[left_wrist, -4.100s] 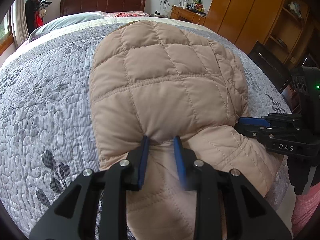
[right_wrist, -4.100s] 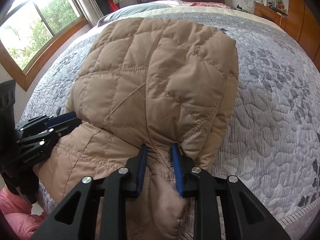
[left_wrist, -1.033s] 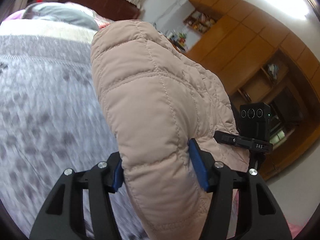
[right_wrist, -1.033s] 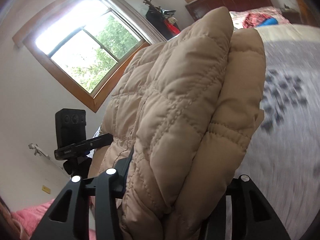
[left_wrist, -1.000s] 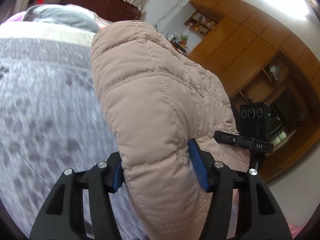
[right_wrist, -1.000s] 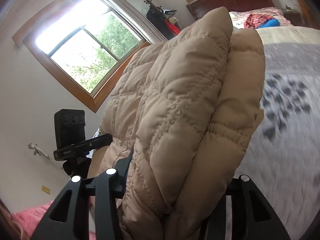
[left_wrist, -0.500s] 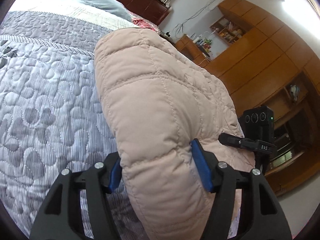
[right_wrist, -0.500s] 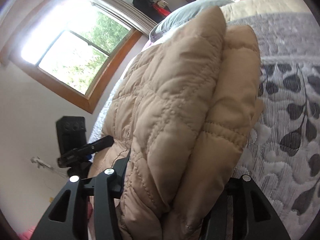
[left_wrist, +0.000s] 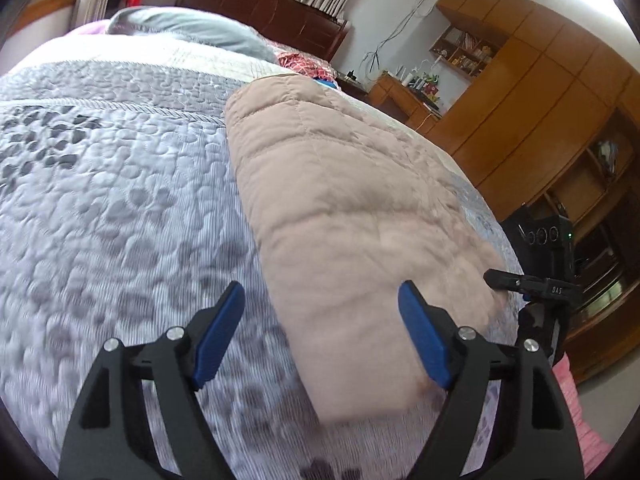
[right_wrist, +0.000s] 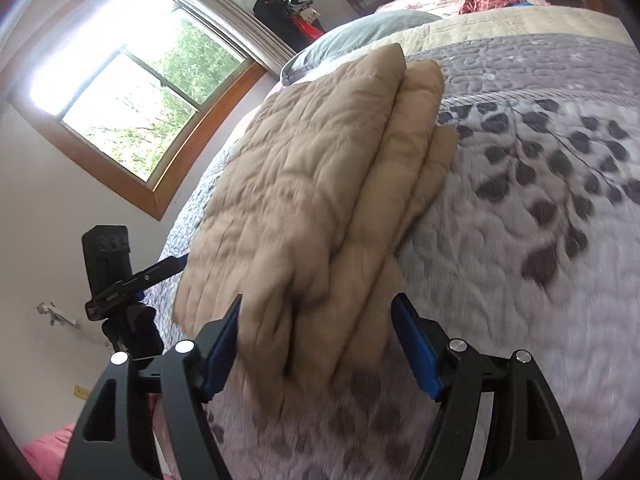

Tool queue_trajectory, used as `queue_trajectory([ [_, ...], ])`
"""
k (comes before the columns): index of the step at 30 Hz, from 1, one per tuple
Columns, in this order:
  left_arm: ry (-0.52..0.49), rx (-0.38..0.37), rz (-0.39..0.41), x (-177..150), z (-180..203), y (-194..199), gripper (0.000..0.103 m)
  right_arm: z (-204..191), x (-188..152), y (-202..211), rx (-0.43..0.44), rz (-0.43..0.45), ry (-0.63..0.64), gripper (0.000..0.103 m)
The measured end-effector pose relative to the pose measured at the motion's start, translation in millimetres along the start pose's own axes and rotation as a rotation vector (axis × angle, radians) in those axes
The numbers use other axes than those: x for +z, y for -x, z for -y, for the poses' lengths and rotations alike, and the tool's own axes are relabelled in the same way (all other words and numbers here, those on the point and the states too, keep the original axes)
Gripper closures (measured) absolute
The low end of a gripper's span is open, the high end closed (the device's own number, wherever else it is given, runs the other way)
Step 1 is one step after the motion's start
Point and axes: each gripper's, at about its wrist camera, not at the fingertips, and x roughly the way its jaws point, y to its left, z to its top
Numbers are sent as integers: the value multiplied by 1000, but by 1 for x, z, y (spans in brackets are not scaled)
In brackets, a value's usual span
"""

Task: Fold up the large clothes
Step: 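Lay the flipped bundle on the bedspread and open both tools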

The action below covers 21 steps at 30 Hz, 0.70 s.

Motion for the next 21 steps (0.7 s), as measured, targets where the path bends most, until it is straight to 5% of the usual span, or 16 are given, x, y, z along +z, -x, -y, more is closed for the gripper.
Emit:
queue_trajectory([
  [8,-63,104,-5,-29,15,5,23,23,-42,18,-18,11,-68,31],
  [15,-39,117,-29,-33,9,-1,21,31,-50,9,-66,-3,-87,31],
  [21,-80,231,12,-42,33,26,16,-7,-58,32,-215,45,15,26],
])
